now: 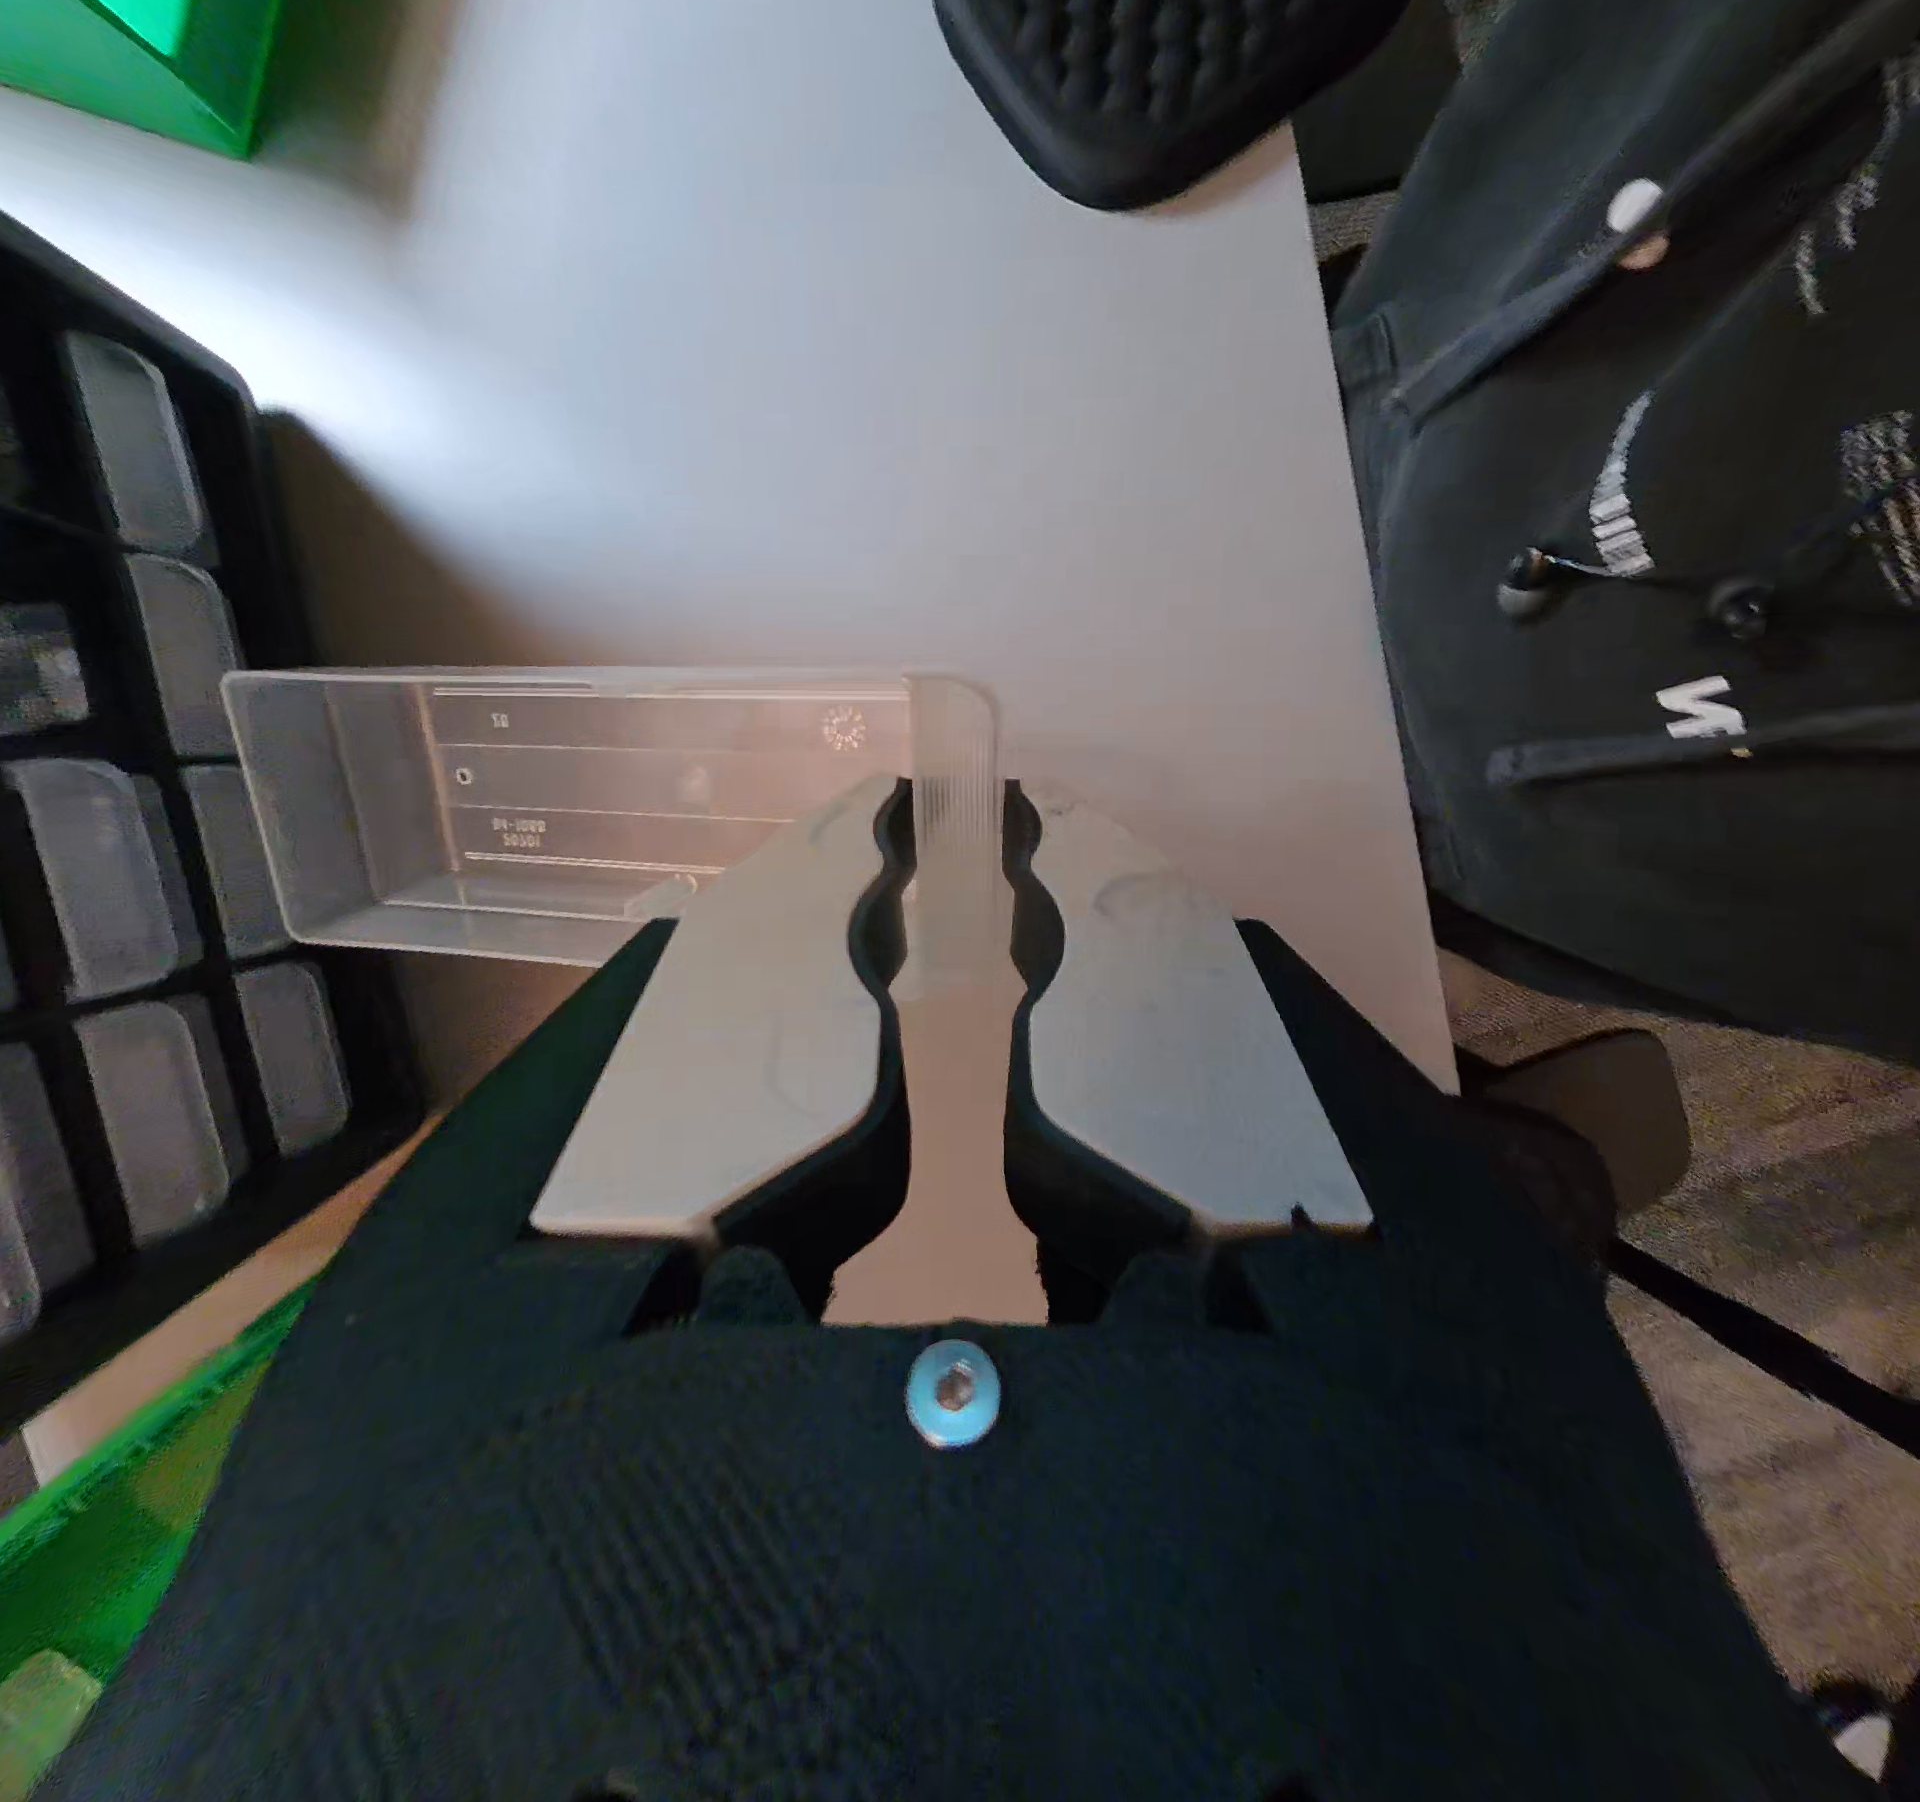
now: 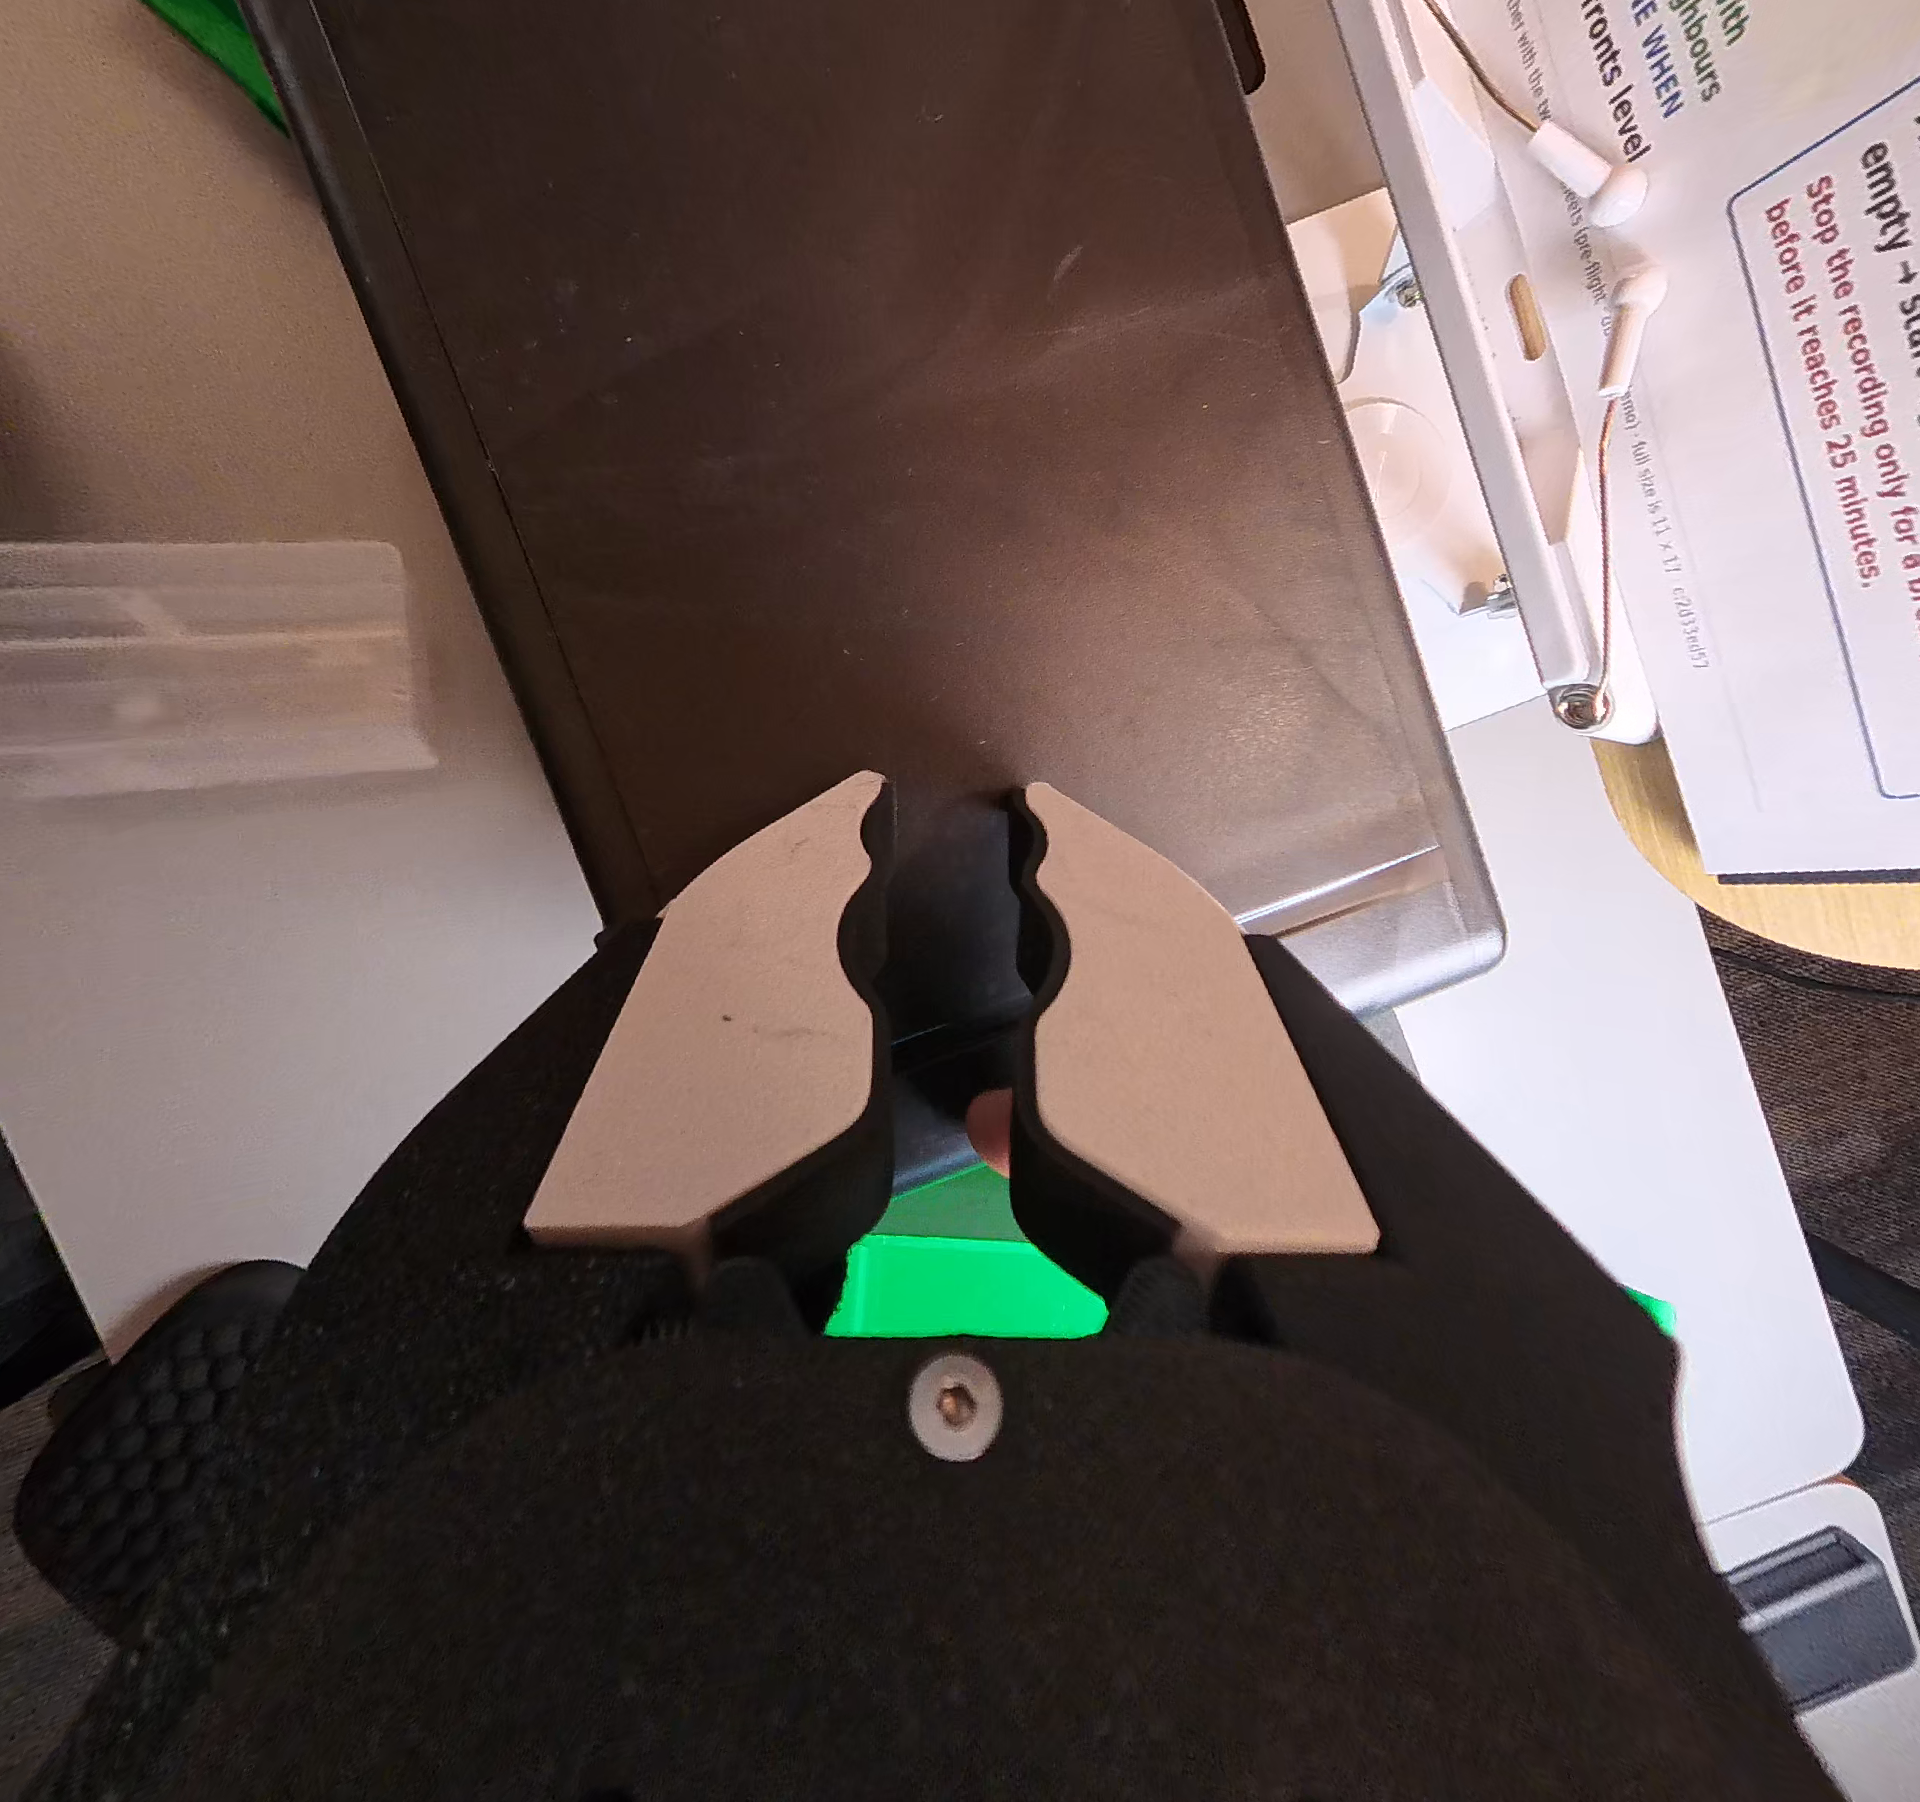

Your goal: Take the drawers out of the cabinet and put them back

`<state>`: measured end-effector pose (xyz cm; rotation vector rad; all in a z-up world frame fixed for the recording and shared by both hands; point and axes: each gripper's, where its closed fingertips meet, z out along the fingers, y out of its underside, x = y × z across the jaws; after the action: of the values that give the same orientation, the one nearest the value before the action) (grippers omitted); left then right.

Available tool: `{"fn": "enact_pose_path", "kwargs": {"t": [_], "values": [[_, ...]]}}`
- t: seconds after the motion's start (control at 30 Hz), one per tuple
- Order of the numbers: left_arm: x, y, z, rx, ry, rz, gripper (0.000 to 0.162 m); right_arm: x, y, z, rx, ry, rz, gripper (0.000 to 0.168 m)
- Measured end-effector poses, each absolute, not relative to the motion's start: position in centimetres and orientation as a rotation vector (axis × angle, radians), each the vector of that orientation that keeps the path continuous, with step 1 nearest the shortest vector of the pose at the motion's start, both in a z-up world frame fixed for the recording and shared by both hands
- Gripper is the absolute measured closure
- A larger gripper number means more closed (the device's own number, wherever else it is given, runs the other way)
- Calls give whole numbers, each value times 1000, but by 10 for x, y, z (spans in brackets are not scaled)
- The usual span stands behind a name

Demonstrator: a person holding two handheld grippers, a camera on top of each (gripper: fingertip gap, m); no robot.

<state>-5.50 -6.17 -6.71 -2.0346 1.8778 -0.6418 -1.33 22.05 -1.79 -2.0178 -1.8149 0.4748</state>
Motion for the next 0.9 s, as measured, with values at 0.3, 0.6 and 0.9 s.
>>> {"fn": "enact_pose_path", "kwargs": {"t": [0.3, 0.6, 0.9], "values": [[-14, -19, -75, -2095, 1807, -687, 146, -13, 221, -18, -2020, -1815, 476, 148], [9, 8, -86, -2208, 1751, -668, 146, -13, 221, -18, -2005, -1813, 488, 148], [14, 34, -97, -2330, 1678, -571, 146, -13, 221, -18, -1994, -1813, 495, 148]]}}
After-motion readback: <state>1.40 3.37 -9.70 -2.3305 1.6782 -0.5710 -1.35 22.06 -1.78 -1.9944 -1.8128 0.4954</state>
